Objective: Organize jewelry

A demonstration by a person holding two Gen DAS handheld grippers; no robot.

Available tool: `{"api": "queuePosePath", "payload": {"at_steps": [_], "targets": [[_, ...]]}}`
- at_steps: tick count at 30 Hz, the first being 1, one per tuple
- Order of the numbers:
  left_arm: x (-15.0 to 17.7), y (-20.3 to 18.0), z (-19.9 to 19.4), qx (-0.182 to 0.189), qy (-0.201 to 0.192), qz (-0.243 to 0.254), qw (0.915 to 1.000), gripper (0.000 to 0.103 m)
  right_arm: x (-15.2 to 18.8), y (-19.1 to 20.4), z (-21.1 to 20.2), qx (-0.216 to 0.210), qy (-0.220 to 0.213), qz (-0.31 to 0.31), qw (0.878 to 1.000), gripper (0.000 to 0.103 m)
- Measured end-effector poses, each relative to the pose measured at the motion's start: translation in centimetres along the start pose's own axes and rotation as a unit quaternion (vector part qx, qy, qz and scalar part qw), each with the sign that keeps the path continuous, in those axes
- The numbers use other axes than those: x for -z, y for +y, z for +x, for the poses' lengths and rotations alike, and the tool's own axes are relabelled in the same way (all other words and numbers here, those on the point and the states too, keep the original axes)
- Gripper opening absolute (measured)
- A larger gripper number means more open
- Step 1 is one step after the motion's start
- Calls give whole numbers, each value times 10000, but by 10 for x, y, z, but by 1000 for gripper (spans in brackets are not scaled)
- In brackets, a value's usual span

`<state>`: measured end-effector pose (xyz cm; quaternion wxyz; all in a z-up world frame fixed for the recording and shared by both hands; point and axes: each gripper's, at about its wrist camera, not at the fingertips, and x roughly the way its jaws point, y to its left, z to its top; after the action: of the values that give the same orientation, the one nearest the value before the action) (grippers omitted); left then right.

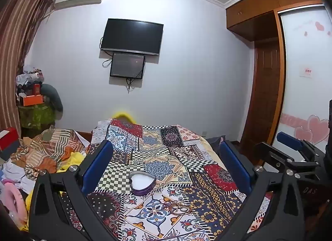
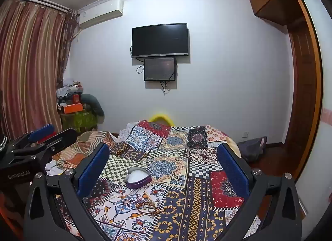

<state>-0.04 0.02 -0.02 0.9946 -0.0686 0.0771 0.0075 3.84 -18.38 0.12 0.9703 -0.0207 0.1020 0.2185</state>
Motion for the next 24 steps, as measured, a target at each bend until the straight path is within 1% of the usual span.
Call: {"api": "queuePosePath", "payload": {"at_steps": [4,10,11,14,15,24], "targets": [[5,5,-1,-127,-3,-6,9999,103,0,-1,1,10,5,11,10000,103],[3,8,6,-140,94,-123,9998,103,1,3,-1,25,17,-43,10000,103],[3,9,7,-147,99,-132,9998,103,0,0,3,4,28,24,10000,103],[3,10,8,-175,113,-147,9997,103,0,0,3,3,35,25,10000,103],[8,11,10,-180,118,-150,9997,103,0,0,2,5,35,26,10000,103],[8,12,10,-241,149,-167,9995,103,2,0,4,1,79,48,10000,103]]}}
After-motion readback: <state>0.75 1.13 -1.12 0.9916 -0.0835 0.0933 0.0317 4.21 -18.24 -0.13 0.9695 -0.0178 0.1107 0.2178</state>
